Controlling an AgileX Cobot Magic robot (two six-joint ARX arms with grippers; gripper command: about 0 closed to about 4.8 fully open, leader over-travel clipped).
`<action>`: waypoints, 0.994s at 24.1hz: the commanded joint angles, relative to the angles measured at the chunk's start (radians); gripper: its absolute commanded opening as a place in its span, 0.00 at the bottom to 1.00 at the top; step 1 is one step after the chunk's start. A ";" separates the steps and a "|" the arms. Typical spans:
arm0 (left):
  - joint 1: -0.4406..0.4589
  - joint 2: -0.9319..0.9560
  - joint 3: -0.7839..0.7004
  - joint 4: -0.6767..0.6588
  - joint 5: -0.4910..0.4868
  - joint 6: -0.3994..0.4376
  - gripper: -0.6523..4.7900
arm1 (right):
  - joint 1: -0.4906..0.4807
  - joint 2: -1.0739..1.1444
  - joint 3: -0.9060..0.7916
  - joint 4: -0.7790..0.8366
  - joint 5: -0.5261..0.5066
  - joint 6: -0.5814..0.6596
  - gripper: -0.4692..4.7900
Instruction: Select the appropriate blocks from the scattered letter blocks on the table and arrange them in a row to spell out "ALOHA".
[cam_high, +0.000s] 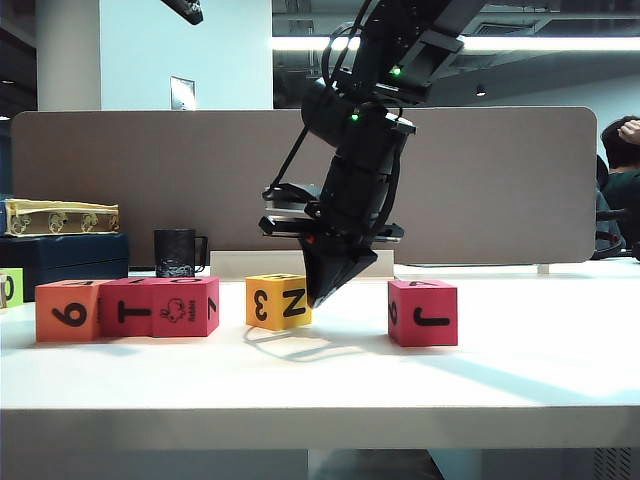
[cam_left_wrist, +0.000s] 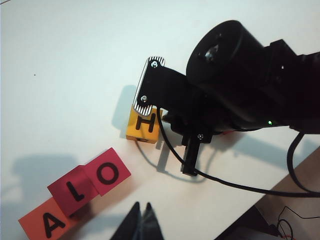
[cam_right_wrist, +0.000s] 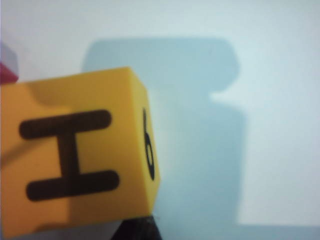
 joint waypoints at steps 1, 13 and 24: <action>0.000 -0.007 0.002 0.007 0.004 0.004 0.11 | 0.000 -0.003 0.004 0.066 0.007 0.002 0.08; 0.000 -0.007 0.002 0.014 0.004 0.007 0.11 | -0.008 -0.022 0.008 0.111 0.103 0.002 0.08; 0.015 -0.007 0.002 0.029 0.001 0.007 0.11 | 0.004 -0.055 0.108 0.043 0.051 0.040 0.08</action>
